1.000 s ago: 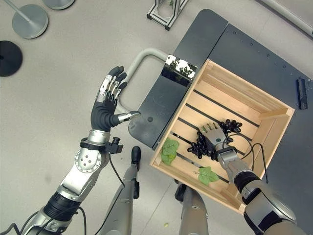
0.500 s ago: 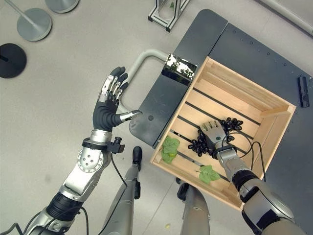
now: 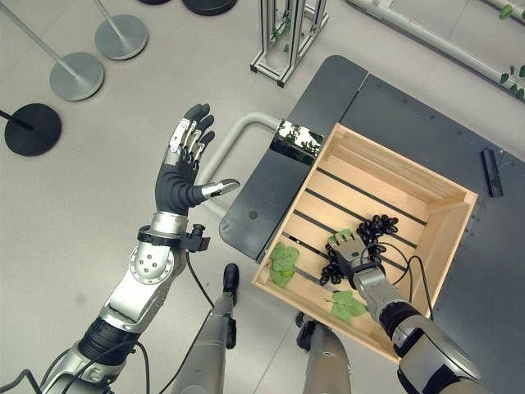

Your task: Pick up the fruits from the basket on one side to the basket on the other side

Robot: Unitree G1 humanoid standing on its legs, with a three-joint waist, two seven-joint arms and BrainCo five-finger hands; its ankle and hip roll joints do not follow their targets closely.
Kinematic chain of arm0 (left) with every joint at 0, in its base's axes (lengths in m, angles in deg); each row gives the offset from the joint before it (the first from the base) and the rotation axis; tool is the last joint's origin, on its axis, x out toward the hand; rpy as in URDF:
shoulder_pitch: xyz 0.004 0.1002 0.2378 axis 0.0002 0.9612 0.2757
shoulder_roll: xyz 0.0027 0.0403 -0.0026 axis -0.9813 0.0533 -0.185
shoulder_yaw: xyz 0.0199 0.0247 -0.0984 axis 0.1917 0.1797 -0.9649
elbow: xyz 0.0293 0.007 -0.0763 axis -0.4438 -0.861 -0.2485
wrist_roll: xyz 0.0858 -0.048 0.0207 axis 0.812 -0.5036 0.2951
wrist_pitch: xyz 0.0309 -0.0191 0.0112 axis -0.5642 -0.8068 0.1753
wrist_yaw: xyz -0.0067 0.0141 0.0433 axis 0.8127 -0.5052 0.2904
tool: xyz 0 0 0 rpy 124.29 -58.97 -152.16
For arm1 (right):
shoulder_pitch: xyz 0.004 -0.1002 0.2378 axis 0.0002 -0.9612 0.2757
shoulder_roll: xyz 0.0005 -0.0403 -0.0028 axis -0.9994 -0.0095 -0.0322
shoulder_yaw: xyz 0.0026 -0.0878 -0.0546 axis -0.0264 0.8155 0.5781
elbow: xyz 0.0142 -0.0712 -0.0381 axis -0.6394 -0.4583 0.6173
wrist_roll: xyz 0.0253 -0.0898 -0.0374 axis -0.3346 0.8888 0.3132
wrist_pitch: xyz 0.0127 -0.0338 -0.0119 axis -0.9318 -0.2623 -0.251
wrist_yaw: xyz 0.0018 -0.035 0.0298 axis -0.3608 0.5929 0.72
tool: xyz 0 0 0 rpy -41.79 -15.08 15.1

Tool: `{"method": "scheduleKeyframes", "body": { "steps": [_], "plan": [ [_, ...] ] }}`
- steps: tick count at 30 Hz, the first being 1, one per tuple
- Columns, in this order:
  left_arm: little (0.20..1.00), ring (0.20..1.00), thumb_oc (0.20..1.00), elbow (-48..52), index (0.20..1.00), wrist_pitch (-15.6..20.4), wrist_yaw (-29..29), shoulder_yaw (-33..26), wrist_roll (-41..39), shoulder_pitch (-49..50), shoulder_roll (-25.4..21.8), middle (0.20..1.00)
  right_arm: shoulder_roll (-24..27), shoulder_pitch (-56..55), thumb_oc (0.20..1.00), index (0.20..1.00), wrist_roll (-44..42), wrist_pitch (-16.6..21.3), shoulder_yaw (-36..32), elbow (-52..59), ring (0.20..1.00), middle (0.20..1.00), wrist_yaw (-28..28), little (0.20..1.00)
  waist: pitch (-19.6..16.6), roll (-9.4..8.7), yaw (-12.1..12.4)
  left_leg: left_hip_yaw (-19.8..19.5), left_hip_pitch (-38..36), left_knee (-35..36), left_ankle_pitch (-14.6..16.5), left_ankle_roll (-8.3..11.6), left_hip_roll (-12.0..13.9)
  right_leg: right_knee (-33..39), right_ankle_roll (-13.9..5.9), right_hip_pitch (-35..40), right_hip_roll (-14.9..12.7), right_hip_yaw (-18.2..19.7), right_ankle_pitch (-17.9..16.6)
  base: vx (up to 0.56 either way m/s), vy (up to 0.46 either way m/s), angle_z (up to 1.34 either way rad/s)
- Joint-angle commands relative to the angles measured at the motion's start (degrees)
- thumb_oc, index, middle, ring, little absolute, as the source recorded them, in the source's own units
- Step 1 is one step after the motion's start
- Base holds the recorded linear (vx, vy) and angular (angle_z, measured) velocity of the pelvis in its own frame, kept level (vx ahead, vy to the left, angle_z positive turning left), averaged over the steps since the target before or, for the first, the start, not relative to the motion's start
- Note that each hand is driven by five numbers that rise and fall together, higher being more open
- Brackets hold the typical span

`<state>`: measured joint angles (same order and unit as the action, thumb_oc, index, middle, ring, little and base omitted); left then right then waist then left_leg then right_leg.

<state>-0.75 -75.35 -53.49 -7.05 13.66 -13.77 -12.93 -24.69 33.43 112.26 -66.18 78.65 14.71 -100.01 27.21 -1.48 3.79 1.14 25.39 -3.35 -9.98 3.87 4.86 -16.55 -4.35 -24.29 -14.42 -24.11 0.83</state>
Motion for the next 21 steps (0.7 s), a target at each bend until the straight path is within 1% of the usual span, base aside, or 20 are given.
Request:
{"method": "scheduleKeyframes", "body": {
  "steps": [1, 5, 10, 18, 21],
  "plan": [
    [1.000, 1.000, 1.000, 4.05, 1.000, 2.07, -0.88, -3.46, 2.03, -0.97, -0.28, 1.000, -0.20, 0.24, 1.000, 1.000, 2.43, 0.70, 2.17, 1.64, 1.000, 1.000, 1.92, 1.000, 2.58, -1.48, -0.29, 0.23, -3.20, -2.77, 7.58, 1.32, 0.26, 6.32, -5.89, 4.01, -1.28, 0.14, -2.18, -0.01, -0.014, -0.05],
    [1.000, 1.000, 1.000, 4.58, 1.000, 1.80, -1.15, -4.26, 2.12, -0.43, 0.11, 1.000, 0.81, 1.66, 1.000, 1.000, 2.84, 0.64, 1.79, 4.05, 1.000, 1.000, 2.72, 1.000, 2.58, -1.16, -0.14, 0.04, -2.78, -2.09, 7.12, 1.36, 0.30, 6.41, -5.77, 3.31, -1.18, -0.13, -2.16, -0.01, -0.002, -0.03],
    [1.000, 1.000, 1.000, 5.15, 1.000, 1.39, -1.44, -4.98, 2.64, 0.04, 0.50, 1.000, 2.42, 2.13, 1.000, 1.000, 3.76, 0.75, 0.66, 8.23, 1.000, 1.000, 3.41, 1.000, 2.58, -1.20, -0.25, -0.34, -1.94, -1.53, 6.69, 1.44, 0.26, 6.55, -5.70, 2.49, -1.04, -0.48, -2.24, 0.00, -0.005, -0.01],
    [1.000, 1.000, 1.000, 5.94, 1.000, 0.70, -1.69, -5.79, 3.21, 1.14, 0.35, 1.000, 4.36, 1.65, 1.000, 1.000, 4.47, 0.47, -0.91, 13.05, 1.000, 1.000, 4.27, 1.000, 2.58, -1.03, -0.40, -0.91, 1.19, -2.36, 6.63, 1.47, 0.18, 5.27, -5.49, -0.53, -1.11, -0.57, -1.95, -0.01, -0.007, 0.01],
    [1.000, 1.000, 1.000, 6.40, 1.000, 0.61, -1.87, -6.30, 3.29, 1.72, 0.09, 1.000, 6.41, 1.64, 1.000, 1.000, 4.81, 0.79, -1.31, 16.23, 1.000, 1.000, 5.03, 1.000, 2.58, -0.91, -0.53, -0.91, 3.51, -3.07, 6.60, 1.52, 0.26, 4.50, -5.48, -3.06, -1.22, -0.32, -1.87, 0.00, 0.000, 0.00]
  ]
}}
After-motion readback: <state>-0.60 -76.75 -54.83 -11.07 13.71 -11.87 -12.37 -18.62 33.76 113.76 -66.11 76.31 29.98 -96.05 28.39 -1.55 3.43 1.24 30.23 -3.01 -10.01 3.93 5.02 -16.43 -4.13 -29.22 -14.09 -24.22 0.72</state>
